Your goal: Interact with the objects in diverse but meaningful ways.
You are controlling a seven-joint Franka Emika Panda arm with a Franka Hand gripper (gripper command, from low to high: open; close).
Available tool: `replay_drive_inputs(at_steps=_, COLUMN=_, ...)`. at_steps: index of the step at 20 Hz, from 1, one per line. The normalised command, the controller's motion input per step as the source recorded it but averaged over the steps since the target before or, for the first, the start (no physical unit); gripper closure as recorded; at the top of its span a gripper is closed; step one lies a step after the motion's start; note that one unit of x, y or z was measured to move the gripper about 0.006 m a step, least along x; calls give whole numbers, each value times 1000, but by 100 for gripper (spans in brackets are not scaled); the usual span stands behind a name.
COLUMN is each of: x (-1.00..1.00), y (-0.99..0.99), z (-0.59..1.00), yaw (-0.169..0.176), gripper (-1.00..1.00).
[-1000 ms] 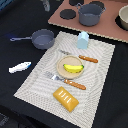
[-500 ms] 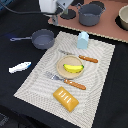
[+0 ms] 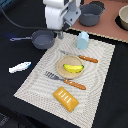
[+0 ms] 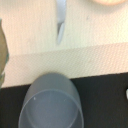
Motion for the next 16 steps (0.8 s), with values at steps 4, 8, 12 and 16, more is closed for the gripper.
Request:
replay_drive_inputs(at_steps=4, x=727, y=-694, z=0, yaw=23, gripper=-100)
replay_drive_inputs(at_steps=8, x=749, y=-464, z=-62, yaw=39, gripper=-100)
replay_drive_inputs(at_steps=12, x=712, y=-388, z=-89, yaw=63, gripper=-100)
replay_drive_inputs(at_steps=16, x=697, y=-431, z=-128, yaw=59, gripper=-100)
